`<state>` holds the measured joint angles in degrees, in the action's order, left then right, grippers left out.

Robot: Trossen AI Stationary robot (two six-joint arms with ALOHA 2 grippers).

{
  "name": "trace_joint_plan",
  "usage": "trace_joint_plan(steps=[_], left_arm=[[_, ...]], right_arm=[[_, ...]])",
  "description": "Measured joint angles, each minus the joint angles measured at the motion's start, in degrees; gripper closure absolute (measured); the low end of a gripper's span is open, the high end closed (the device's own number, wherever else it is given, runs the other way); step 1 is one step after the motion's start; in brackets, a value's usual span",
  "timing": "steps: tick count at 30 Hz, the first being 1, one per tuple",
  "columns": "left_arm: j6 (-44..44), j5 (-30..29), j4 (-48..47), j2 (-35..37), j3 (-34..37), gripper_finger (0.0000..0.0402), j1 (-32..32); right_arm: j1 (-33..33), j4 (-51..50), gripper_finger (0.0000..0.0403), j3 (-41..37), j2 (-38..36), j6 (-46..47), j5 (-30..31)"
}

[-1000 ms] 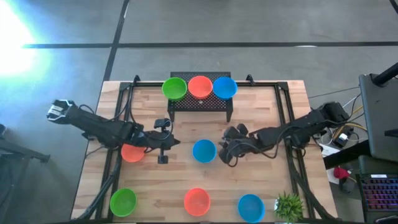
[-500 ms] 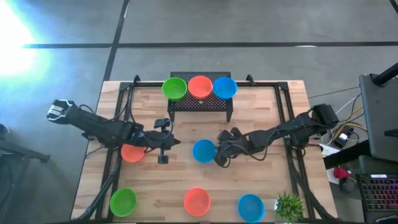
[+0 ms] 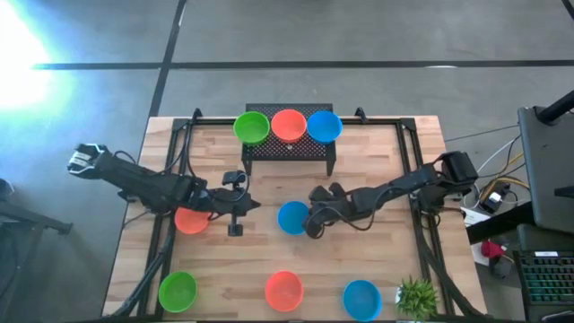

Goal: Pick & Place Mini bowls
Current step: Stack the top blue bowl on the blue bowl on the shelf

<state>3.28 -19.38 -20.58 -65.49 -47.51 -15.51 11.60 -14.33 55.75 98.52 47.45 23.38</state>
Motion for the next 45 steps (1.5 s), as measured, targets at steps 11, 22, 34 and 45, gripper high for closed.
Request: trace_joint_plan(steps=[11,22,34,45], left_arm=[[0.00,0.00,0.01,0.02,0.00,0.0401,-0.04],[-0.01,0.00,0.03,0.02,0.00,0.0402,-0.04],[-0.01,0.01,0.03,0.02,0.00,0.0401,-0.02],[-0.01,0.02,0.02,0.02,0.00,0.0402,0.02]], right_arm=[[-0.04,1.19,0.0280,-0.02,4.28,0.37,0.06],[-0.55,4.18,0.0316,-0.02,6.36,-1.13,-4.00],[-0.61,4.39,0.0390,0.02,6.15,-1.93,-3.98],[-0.63,4.31,0.0390,0.02,5.93,-2.46,-3.93]])
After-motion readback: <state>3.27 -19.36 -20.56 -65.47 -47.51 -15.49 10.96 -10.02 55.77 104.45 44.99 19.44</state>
